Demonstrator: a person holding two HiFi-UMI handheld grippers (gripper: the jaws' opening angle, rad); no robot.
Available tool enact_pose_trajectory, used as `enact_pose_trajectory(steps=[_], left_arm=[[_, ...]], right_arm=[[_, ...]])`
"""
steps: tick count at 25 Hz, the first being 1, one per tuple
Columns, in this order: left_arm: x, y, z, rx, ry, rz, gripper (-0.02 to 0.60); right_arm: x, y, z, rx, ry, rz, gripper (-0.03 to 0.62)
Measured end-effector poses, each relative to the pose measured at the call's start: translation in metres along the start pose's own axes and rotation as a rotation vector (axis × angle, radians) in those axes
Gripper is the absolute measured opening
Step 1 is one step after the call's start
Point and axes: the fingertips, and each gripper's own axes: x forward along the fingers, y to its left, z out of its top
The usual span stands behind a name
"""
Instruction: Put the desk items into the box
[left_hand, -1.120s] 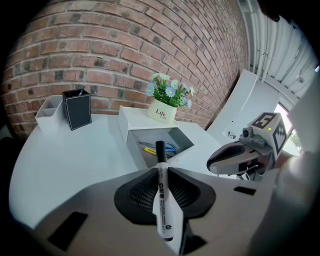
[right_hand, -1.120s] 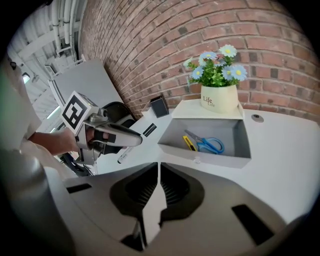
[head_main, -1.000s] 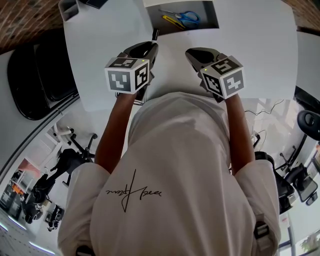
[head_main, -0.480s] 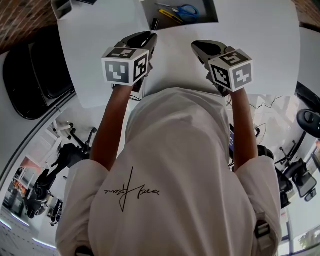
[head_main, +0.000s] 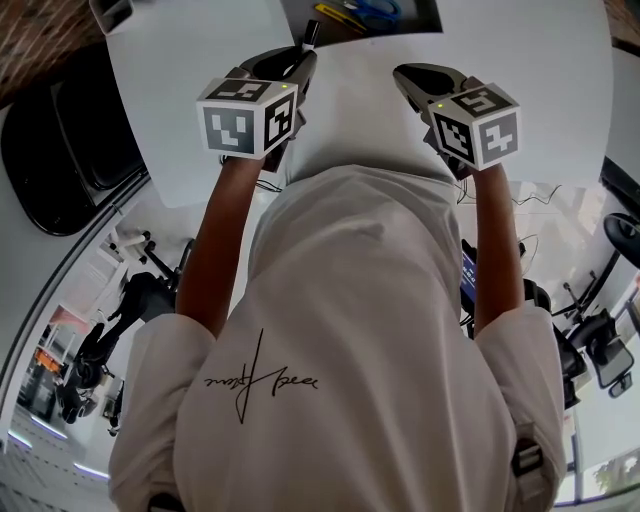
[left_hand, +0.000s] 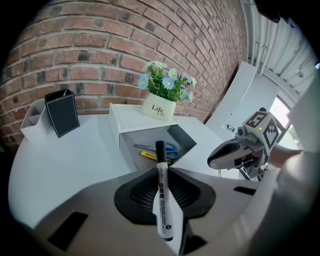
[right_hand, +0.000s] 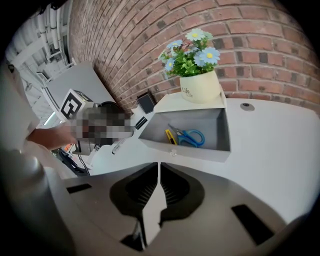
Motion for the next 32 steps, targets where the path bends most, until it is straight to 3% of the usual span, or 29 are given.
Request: enact_pose_trajectory(steps=[24,32], left_arm=[[0.045,0.008,0.012,0.018,0.067,0.0,0.064],[0.053,0.007,0.019,-0.029,0.065,-0.014,0.064]], right_arm=[[0.007,-0.027,-0.008,0.039,-0.005,0.048,0.037],[0.014,-0.025,-0.008,0.072,-0.013,0.081,0.037]])
